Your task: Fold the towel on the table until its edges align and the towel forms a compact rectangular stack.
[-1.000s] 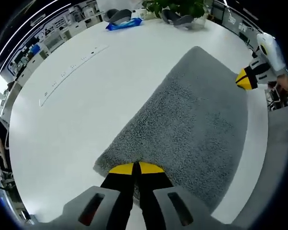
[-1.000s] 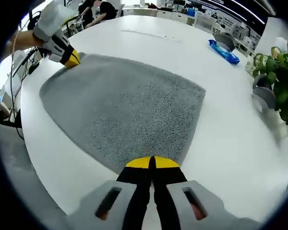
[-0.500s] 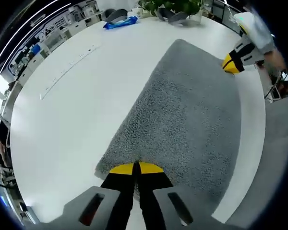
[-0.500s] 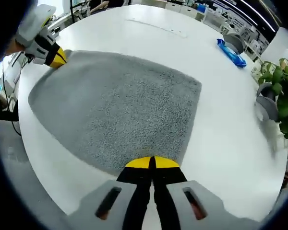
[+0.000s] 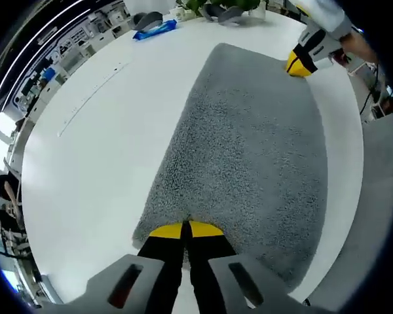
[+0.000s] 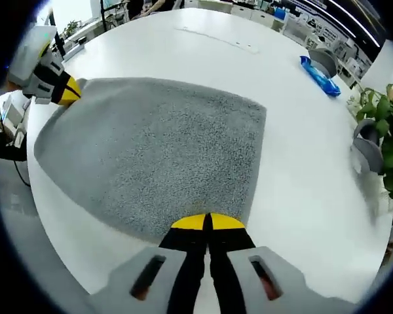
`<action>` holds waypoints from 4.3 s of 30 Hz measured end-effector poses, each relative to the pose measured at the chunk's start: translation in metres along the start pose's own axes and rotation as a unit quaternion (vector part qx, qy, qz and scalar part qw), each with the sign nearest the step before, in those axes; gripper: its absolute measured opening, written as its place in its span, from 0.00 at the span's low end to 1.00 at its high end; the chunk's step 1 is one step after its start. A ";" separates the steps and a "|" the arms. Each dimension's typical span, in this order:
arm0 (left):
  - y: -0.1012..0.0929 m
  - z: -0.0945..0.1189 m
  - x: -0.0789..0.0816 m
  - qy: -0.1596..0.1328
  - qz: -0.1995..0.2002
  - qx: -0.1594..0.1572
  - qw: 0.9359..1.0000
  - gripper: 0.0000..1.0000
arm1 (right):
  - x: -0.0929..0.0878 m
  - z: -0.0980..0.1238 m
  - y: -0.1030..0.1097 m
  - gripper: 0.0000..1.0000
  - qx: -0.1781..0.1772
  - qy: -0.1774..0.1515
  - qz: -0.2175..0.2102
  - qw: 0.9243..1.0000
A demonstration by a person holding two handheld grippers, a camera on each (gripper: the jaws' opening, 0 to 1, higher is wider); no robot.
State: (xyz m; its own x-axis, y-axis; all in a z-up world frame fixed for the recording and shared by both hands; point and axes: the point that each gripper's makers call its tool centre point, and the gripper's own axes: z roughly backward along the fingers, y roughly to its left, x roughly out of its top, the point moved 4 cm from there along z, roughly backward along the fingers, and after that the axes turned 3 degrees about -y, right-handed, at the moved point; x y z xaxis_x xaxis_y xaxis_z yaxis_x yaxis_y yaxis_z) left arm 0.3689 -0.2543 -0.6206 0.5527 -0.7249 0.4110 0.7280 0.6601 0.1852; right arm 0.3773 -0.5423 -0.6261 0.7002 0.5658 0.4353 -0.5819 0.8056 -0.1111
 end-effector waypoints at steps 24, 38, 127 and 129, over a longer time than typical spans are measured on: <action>-0.027 0.012 -0.016 -0.042 0.063 -0.029 0.997 0.01 | 0.014 -0.009 -0.015 0.00 -0.004 0.019 0.018 1.000; -0.048 0.017 -0.018 -0.036 0.047 -0.044 0.997 0.01 | 0.024 -0.015 -0.026 0.00 -0.002 0.018 0.014 1.000; -0.143 0.030 -0.004 -0.061 -0.038 -0.049 0.996 0.01 | 0.114 -0.060 -0.041 0.00 0.022 0.008 0.144 0.989; -0.140 0.030 -0.004 -0.064 -0.031 -0.047 0.996 0.01 | 0.118 -0.063 -0.041 0.00 0.019 0.012 0.155 0.988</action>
State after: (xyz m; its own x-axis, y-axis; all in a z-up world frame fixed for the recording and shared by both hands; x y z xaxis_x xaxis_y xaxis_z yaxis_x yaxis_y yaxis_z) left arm 0.2524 -0.3383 -0.6213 0.4541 -0.7289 0.5123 0.7973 0.5891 0.1314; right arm 0.5095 -0.4972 -0.6263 0.4953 0.7888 0.3639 -0.7845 0.5861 -0.2026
